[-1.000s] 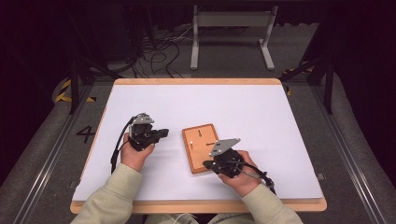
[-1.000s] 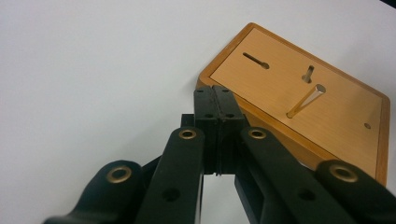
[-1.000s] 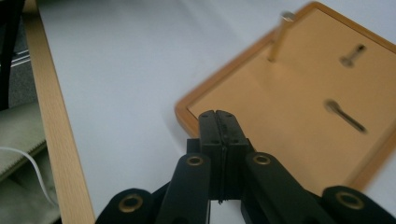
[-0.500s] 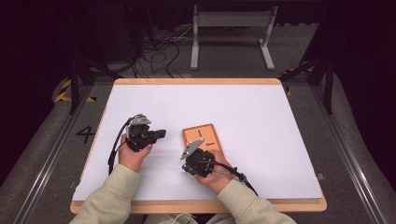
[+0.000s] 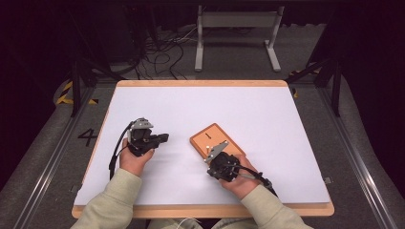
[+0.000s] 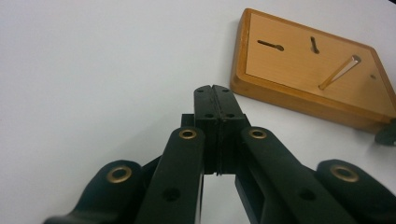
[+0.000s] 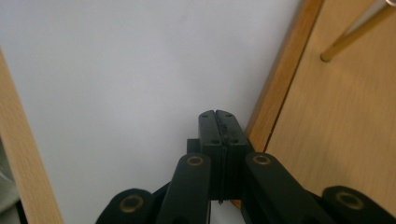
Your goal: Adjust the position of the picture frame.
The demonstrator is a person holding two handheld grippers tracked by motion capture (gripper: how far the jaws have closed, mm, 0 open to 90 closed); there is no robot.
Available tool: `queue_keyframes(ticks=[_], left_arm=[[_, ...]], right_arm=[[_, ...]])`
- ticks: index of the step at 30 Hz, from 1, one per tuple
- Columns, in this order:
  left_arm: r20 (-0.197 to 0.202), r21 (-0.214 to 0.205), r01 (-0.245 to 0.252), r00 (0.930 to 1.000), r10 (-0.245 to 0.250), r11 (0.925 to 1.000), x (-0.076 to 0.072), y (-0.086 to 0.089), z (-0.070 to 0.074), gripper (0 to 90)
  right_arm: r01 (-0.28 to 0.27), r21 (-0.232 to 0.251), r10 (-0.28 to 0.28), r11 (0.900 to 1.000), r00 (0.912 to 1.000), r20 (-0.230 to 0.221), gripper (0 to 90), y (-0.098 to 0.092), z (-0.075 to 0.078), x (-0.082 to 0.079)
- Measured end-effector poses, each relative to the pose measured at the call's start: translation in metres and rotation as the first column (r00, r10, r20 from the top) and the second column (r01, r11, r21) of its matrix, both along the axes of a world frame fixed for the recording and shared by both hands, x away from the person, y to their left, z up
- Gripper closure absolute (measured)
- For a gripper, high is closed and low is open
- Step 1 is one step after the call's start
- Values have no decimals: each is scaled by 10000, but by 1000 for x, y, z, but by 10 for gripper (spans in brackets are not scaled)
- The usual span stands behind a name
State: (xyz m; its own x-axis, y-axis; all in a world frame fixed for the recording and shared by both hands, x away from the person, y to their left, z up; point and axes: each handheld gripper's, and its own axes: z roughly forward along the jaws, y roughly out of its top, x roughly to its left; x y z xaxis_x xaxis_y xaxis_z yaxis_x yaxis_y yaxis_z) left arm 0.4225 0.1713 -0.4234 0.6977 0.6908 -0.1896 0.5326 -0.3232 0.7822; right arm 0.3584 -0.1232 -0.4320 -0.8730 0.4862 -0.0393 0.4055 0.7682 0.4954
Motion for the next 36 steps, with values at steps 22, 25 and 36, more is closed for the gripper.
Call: queue_keyframes(ticks=[22,25,36], left_arm=[[456,102,234,9987,-238,9997,-35,24,-1,805],[498,161,234,9985,-242,9996,-37,26,-3,800],[268,223,-4,9996,-2,9998,-41,34,-9,797]], right_arm=[[1898,2160,-2130,9578,9730,893,900,-35,63,82],[2200,1864,-2400,9575,9663,928,900,-34,53,112],[3324,770,-3335,9400,9427,24,900,-24,13,178]])
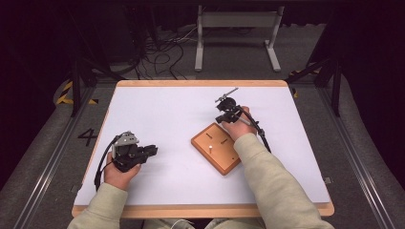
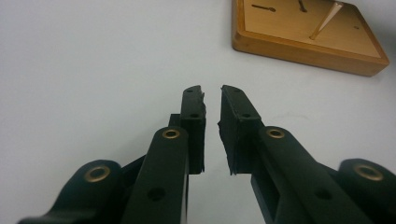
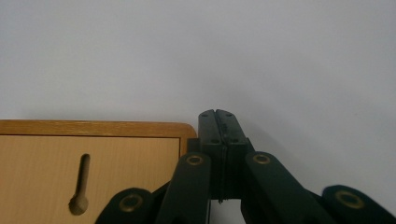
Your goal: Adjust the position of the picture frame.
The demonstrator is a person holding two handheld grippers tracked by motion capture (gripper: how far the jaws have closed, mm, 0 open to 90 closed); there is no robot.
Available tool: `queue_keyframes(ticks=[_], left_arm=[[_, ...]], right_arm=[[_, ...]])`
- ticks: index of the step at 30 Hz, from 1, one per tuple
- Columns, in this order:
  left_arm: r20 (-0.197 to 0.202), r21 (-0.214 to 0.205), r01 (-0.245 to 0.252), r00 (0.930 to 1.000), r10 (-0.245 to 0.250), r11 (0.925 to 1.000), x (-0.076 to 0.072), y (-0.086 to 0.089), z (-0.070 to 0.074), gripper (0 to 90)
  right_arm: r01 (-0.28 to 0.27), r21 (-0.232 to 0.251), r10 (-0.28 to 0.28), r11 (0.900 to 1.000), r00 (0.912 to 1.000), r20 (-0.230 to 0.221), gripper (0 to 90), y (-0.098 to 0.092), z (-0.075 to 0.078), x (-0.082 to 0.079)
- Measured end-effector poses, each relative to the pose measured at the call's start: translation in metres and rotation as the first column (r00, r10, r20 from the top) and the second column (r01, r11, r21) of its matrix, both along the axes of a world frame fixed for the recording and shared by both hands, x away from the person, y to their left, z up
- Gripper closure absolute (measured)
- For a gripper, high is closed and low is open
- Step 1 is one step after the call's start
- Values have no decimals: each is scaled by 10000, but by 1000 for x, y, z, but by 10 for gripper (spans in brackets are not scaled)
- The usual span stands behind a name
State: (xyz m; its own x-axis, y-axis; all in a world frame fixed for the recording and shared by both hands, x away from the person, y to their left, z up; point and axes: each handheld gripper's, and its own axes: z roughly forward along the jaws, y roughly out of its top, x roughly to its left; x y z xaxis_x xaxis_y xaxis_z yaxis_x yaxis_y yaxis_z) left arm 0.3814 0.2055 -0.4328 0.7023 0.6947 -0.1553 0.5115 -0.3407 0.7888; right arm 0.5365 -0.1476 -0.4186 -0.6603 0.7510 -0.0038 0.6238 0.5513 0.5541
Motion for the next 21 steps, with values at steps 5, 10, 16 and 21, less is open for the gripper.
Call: queue_keyframes(ticks=[5,10,16,21], left_arm=[[-82,68,67,9999,-66,10000,1,-2,-1,797],[-92,134,188,9998,-187,9997,3,-6,-3,800],[-141,133,234,9996,-233,9996,4,-9,-3,803],[-139,108,334,9993,-333,9994,6,-9,-3,804]], right_arm=[[-52,-299,46,9995,9998,-207,900,4,-8,3],[-1035,2,1034,9946,9934,-489,900,20,-11,-2],[-2277,246,2289,9734,9708,-719,900,51,-12,-14],[-3021,352,3040,9526,9491,-817,900,71,-12,-24]])
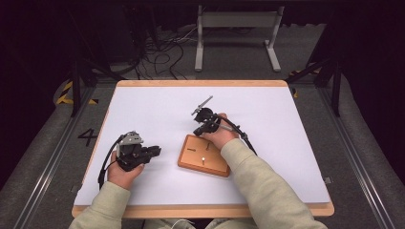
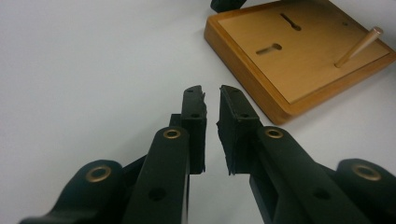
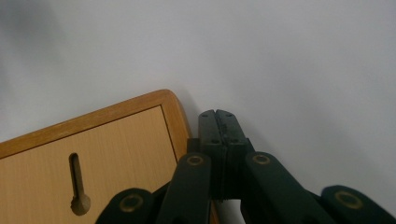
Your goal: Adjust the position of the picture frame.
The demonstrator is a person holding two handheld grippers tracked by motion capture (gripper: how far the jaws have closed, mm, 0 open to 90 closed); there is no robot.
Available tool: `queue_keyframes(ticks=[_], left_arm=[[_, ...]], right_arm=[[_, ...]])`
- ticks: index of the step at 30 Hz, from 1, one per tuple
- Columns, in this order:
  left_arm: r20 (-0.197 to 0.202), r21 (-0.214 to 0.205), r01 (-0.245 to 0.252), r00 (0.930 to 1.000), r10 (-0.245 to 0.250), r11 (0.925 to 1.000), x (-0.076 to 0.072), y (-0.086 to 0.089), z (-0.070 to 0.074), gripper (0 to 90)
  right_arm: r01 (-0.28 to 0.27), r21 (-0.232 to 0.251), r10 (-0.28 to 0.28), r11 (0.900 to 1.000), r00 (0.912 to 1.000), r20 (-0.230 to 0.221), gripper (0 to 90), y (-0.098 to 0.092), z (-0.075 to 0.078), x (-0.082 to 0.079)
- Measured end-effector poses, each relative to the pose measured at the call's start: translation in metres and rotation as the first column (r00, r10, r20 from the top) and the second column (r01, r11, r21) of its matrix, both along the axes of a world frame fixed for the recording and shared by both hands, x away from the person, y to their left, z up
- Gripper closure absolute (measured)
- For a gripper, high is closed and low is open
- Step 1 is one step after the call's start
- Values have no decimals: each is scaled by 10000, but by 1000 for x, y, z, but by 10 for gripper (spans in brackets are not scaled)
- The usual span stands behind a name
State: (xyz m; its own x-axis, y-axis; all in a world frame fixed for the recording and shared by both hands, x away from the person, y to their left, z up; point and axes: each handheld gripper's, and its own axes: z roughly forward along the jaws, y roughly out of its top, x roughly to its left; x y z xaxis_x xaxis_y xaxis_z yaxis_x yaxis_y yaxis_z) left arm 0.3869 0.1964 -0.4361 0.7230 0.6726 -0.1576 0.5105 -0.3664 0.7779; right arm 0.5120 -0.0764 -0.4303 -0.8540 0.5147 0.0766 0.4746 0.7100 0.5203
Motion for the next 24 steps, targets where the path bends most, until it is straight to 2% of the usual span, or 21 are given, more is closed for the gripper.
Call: queue_keyframes(ticks=[6,8,11,15,17,19,24], left_arm=[[-70,-59,-3,10000,2,10000,0,-2,0,805],[-19,36,79,10000,-79,10000,1,-2,0,805],[-68,-25,43,10000,-43,10000,1,-3,0,803],[-71,-61,114,9999,-115,9999,1,-4,1,787],[5,-91,251,9997,-251,9996,1,-4,2,769],[22,-191,291,9996,-291,9994,0,-6,5,731],[319,-150,681,9972,-676,9976,-2,-12,10,632]], right_arm=[[-506,77,508,9987,9984,-228,900,12,0,-8],[-683,203,691,9975,9967,-415,900,16,-1,-12],[-826,98,827,9965,9964,-177,900,19,2,-16],[-474,617,443,9970,9977,514,900,10,16,-21],[-429,937,342,9947,9951,925,900,3,25,-25],[-269,1405,90,9897,9919,1264,837,-11,35,-35],[2,1755,-293,9845,9862,1632,772,-40,43,-50]])
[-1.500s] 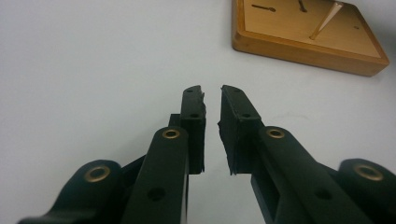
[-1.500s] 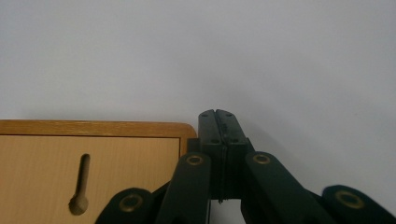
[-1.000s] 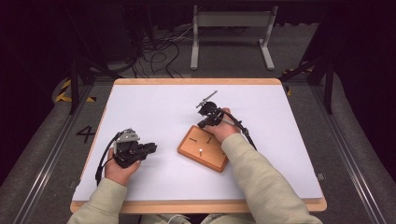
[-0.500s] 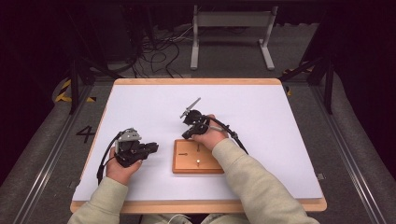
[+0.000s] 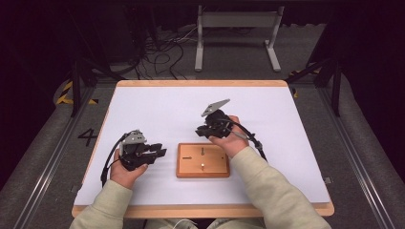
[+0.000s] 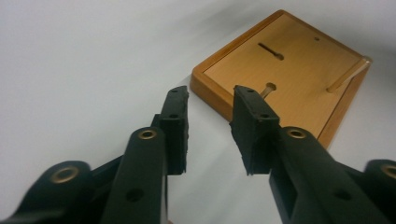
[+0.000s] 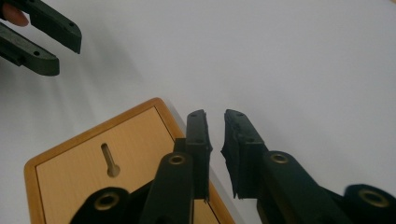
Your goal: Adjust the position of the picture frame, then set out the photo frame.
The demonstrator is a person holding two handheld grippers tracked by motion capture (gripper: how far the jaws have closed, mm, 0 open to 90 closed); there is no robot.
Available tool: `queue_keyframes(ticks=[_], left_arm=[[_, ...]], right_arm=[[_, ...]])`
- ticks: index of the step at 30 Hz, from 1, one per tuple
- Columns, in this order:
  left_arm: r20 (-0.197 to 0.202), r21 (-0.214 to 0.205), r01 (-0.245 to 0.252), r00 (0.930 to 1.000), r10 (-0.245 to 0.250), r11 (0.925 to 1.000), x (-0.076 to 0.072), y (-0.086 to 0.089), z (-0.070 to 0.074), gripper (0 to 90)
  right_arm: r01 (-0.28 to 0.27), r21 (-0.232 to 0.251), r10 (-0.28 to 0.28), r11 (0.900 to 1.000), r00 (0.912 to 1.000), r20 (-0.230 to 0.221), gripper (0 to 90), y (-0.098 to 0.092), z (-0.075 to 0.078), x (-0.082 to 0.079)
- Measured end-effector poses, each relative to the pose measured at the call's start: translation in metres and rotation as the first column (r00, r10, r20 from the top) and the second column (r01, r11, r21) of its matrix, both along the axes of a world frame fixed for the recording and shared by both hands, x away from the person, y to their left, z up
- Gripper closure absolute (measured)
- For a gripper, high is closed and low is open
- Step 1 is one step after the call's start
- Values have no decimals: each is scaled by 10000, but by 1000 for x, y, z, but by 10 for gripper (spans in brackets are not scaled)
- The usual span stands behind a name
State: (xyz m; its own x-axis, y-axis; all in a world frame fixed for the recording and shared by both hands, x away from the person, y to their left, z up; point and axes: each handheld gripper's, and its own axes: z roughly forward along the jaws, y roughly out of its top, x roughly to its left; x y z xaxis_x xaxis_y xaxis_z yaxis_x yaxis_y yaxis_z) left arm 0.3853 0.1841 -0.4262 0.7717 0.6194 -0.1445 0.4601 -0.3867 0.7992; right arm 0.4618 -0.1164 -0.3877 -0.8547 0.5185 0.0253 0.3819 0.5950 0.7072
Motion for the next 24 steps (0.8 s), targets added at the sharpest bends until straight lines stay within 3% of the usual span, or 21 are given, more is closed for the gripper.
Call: queue_keyframes(ticks=[7,11,16,19,21,24], left_arm=[[238,62,231,9994,-232,9997,0,-6,2,573],[286,-2,282,9992,-282,9996,-1,-7,3,559],[381,-10,268,9989,-268,9996,-3,-10,4,543],[363,-182,275,9990,-268,9995,-3,-10,6,544],[367,-290,321,9988,-310,9991,-4,-11,6,543],[439,-278,422,9982,-410,9987,-5,-12,8,538]], right_arm=[[431,769,-467,9961,9978,463,713,-42,10,-19],[673,795,-742,9946,9933,882,675,-63,11,-33],[883,1294,-1007,9877,9906,924,606,-89,8,-48],[1074,1622,-1263,9809,9858,1108,610,-102,4,-58],[1079,1466,-1218,9833,9885,896,601,-105,1,-58],[1325,1504,-1484,9797,9839,998,594,-115,0,-60]])
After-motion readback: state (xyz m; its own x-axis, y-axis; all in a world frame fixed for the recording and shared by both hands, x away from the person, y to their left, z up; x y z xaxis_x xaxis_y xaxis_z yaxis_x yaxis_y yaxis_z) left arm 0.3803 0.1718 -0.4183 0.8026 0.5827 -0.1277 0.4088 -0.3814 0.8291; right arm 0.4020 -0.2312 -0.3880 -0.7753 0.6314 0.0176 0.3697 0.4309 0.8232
